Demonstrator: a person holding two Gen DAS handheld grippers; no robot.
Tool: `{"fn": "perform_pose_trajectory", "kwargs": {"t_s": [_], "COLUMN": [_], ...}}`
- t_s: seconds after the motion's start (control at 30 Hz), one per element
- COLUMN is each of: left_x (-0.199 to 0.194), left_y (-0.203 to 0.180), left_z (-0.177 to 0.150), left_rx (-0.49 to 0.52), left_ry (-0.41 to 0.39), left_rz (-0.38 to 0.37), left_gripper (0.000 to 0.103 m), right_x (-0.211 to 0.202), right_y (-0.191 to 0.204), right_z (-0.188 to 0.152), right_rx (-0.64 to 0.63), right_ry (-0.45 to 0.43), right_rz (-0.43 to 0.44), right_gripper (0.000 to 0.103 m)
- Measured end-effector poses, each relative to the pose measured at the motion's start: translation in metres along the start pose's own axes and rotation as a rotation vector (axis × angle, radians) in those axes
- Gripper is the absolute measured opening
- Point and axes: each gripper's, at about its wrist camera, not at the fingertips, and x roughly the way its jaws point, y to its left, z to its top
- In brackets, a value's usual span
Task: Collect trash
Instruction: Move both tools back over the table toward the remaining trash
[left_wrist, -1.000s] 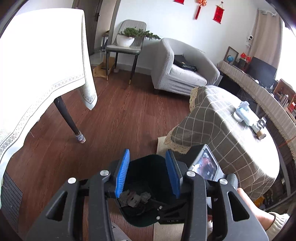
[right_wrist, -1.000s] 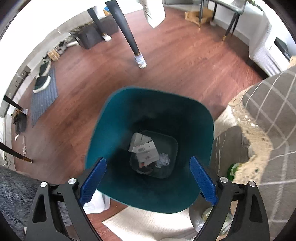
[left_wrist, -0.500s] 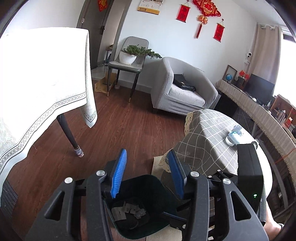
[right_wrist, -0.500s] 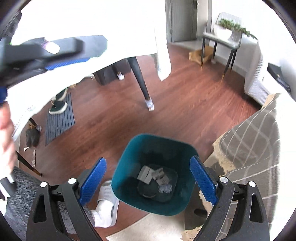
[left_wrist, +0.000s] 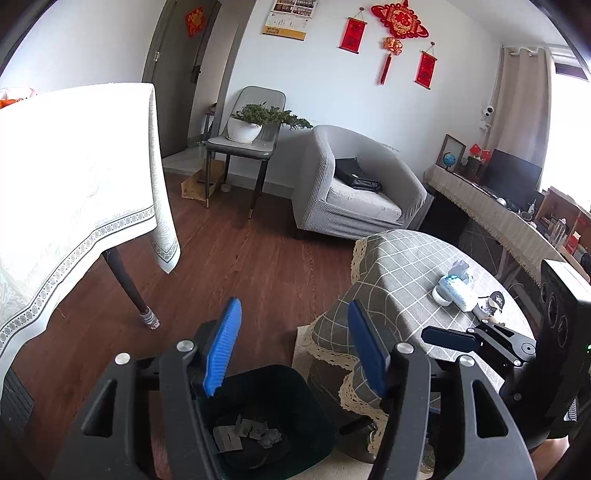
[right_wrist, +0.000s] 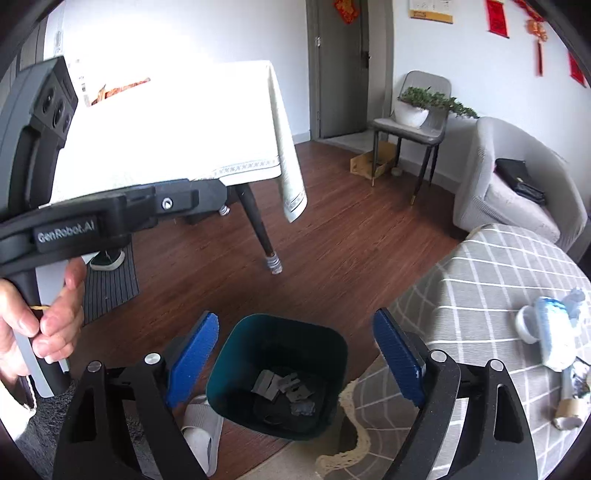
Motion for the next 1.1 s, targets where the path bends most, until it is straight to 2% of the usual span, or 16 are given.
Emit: {"fn": "perform_pose_trajectory", "kwargs": {"t_s": [0.17,0.67,1.1], "left_x": [0.004,0.027,0.062], "left_y": [-0.019,-0.093,-0.161], "left_z": [0.000,-0.010,-0.020], "left_rx": [0.006,0.097,0.171], "left_ry": [-0.005,0.031,0.083], "left_rz": [-0.020,-0.092,-0.158], "left_gripper": [0.064,0.072,0.074], "right_x": [-0.023,-0.086,-0.109], "right_y": [-0.017,-0.100,-0.170], "right_z": [-0.006,-0.043,-0.077], "right_rx": [0.030,0.155,0.263], "right_ry": [-0.056,-0.113,-0.086], "right_rz": [-0.045,-0.213,-0.348], "right_gripper": [0.087,0.084,0.084]}}
